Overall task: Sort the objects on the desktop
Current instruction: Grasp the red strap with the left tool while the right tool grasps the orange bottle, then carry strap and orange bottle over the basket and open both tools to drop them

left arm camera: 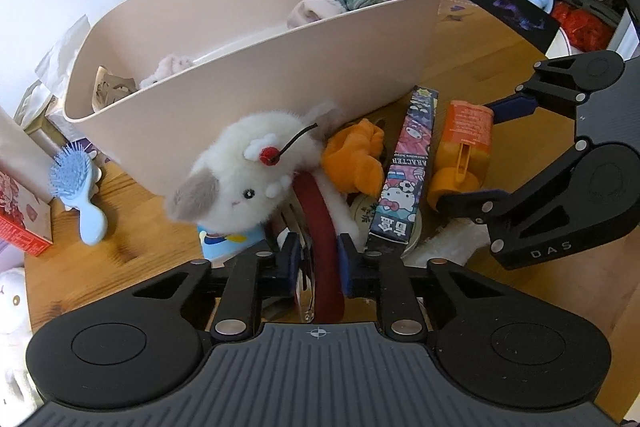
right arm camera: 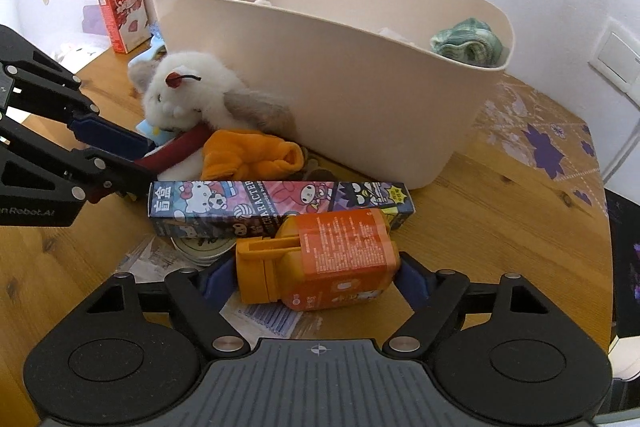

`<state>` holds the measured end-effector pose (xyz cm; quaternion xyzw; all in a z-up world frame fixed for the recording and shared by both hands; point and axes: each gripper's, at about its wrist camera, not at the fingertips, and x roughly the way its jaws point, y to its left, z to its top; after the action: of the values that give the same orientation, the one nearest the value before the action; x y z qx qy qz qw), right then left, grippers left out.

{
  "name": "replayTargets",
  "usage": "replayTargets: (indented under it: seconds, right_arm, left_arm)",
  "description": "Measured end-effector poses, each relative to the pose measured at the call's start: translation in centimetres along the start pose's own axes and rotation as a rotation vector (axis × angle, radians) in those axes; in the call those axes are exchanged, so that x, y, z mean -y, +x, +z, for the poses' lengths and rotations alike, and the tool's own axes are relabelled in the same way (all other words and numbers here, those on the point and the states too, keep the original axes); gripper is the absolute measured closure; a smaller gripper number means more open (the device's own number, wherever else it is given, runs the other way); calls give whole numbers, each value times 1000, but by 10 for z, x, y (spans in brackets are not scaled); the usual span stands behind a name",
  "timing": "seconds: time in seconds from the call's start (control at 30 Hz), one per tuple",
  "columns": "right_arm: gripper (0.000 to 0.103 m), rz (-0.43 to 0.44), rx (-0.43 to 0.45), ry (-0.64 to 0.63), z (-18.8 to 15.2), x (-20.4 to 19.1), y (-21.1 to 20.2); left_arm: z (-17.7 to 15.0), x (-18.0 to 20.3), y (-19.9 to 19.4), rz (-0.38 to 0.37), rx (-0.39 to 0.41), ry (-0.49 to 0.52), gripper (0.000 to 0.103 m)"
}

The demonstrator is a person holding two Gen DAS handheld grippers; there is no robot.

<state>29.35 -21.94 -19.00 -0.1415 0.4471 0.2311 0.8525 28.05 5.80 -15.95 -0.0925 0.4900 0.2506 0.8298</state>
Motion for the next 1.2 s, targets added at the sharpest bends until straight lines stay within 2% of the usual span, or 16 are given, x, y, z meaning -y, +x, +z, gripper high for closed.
replayTargets:
  seconds: [0.5,0.97,1.2]
  right_arm:
    - [23,-28,53,27,-10,-2,-31]
    - [23,-68,86,57,-25,-10,-62]
    - [23,-93,110,72,-29,-14,-77]
  left_arm:
    - [-12,-6,-28,-81,22,-65,88]
    - [-21,-9,-60,-113,73,-84,88]
    - [-33,-17,-58,-77,8,-86,88]
